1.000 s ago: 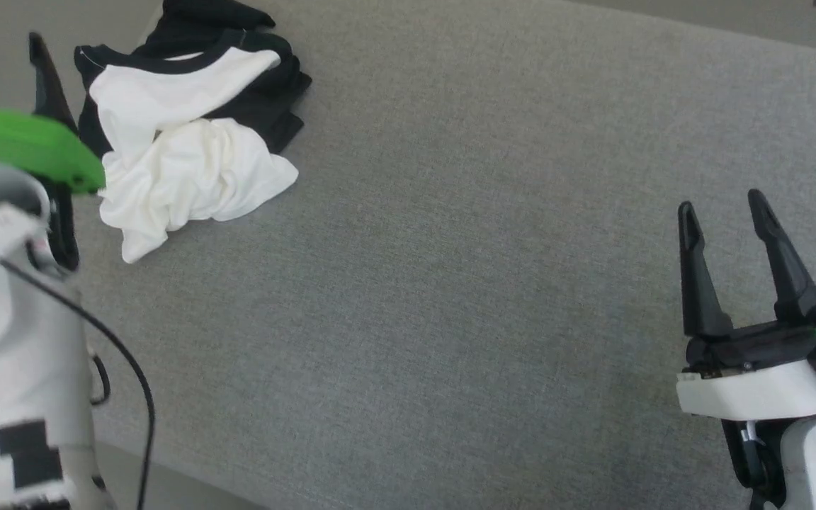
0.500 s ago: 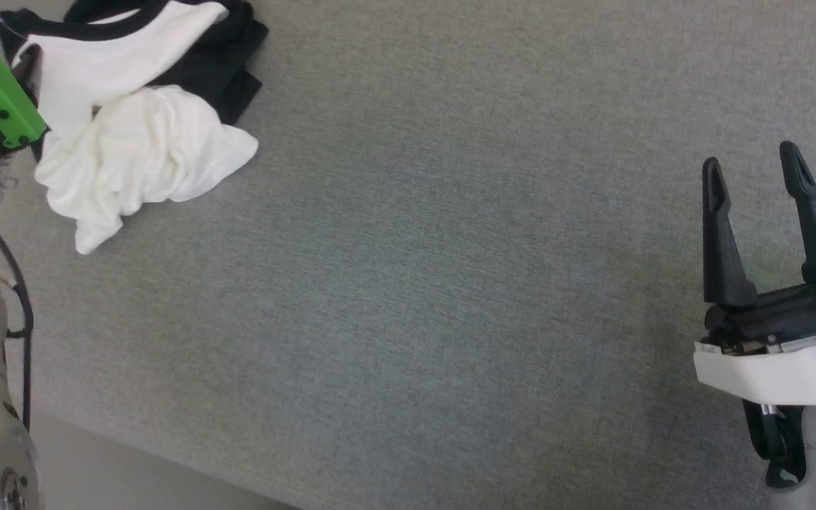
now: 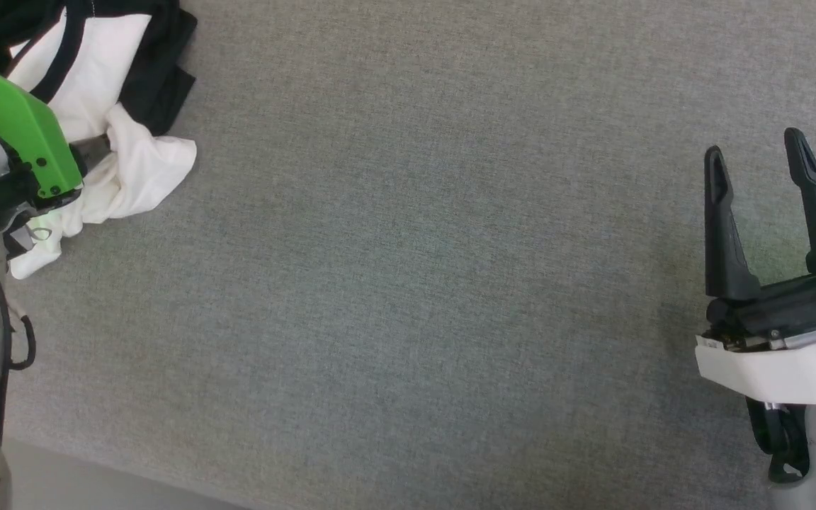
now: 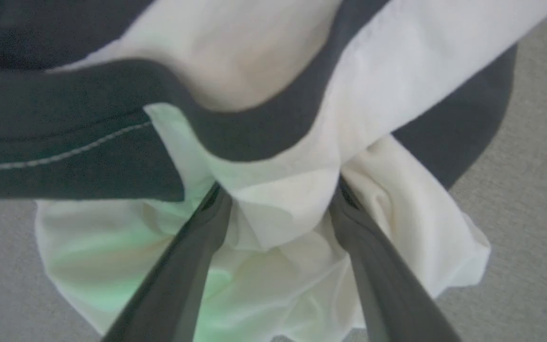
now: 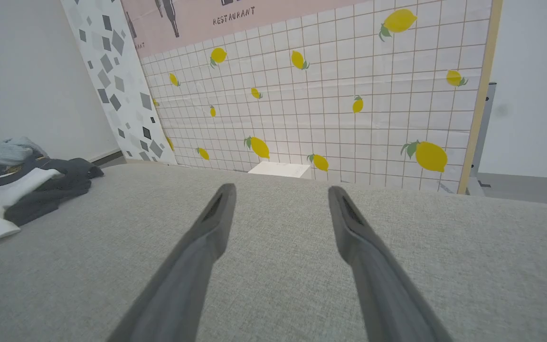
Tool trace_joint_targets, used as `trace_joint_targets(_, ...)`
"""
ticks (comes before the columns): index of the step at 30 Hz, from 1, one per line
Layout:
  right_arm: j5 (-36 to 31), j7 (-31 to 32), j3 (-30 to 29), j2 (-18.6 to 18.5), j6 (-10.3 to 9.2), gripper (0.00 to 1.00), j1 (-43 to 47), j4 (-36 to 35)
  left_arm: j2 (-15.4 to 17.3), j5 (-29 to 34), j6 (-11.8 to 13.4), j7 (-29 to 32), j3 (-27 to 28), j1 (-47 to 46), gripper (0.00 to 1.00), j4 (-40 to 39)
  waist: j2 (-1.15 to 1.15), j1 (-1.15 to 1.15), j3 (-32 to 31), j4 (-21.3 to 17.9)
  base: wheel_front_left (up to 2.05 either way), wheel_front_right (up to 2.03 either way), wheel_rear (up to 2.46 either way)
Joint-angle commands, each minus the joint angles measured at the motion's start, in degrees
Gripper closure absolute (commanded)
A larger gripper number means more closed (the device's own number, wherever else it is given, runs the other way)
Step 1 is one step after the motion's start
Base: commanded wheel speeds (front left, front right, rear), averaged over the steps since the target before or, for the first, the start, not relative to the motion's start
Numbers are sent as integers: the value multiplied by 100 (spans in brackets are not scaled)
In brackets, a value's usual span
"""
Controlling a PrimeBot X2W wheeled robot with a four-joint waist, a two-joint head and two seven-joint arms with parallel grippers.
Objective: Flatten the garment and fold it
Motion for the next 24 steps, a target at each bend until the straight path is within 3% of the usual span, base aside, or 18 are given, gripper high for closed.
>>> trace_joint_targets(1, -45, -35, 17, 2, -9, 0, -66, -16, -1, -77, -21, 26, -105, 163, 72, 57, 0, 0, -16, -2, 0, 0, 0)
trace_joint_targets(2, -47, -35, 21, 2, -9, 0, -69, -7, 39, -113, -21, 18, -163, 171, 100, 67, 0, 0, -30, -2, 0, 0, 0)
trace_joint_targets(12, -19, -35, 17, 144, -9, 0, 58, 132, 702, -238, -22, -738, -859, -172, 100, -199, 0, 0, -617, 98, 0, 0, 0)
trace_joint_targets(24, 87, -35, -39, 451, -9, 0, 442, 294, 1372, -561, -22, -1176, -2112, -1103, 100, -1589, 0, 0, -1640, 171, 0, 0, 0)
